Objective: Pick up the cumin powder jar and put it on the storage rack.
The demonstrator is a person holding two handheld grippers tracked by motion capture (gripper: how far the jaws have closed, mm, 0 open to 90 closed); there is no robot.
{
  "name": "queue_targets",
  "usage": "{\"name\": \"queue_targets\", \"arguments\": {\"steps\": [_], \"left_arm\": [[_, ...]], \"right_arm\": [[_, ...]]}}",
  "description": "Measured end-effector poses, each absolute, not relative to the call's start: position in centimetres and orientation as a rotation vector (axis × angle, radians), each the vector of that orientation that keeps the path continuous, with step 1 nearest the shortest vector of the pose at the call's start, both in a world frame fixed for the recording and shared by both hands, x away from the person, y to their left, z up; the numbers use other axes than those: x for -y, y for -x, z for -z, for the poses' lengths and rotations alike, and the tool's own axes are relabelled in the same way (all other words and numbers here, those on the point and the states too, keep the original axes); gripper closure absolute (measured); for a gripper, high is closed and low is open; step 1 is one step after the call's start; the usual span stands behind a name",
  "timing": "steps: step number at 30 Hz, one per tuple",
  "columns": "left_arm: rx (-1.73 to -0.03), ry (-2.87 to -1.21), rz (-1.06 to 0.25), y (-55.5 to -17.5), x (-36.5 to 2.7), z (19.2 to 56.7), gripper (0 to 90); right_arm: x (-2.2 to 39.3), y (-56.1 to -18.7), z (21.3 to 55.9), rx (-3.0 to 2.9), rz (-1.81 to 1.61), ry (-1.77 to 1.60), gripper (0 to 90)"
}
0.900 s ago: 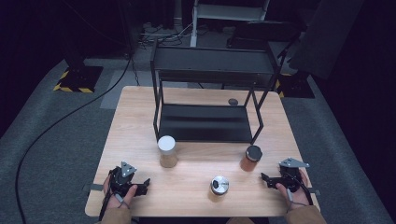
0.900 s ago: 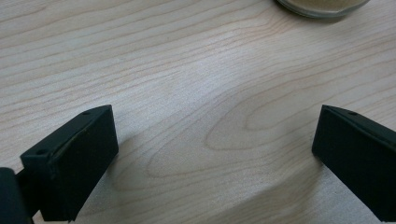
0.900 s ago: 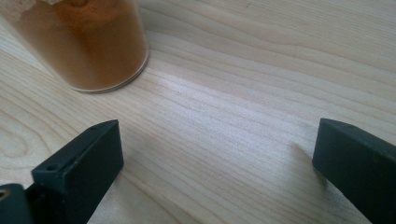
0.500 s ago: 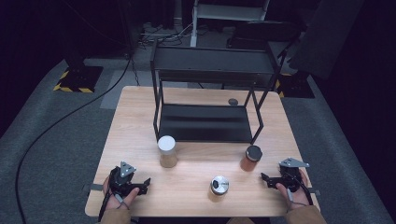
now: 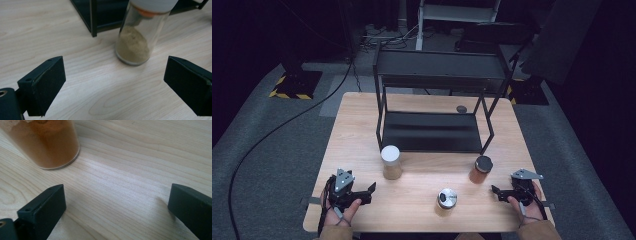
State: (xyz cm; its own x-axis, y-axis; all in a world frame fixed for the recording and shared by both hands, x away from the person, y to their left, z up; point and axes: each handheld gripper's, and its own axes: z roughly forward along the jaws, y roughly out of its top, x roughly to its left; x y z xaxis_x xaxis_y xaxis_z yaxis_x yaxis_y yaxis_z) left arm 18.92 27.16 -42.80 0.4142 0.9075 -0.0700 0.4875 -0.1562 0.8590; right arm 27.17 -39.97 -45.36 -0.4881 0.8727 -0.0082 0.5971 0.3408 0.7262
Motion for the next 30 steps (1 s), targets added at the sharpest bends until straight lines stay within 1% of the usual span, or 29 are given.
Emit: {"name": "queue_targets", "arguments": {"steps": [12,17,30], "left_arm": [[-1.142,-1.701,-0.649,-18.2,-26.8,42.5,3.4],[-1.107,-1.691,-0.680,-18.4,-26.4,42.3,3.4],[-1.061,-1.697,-0.674,-20.1,-25.1,42.4,3.2]], "right_arm": [[40.0,-27.2,45.4,-2.213,-0.947,-1.291,1.2],[40.0,-27.1,45.4,-2.213,-0.947,-1.289,1.2],[40.0,-27.2,45.4,-2.213,-0.948,-1.289,1.2]]}}
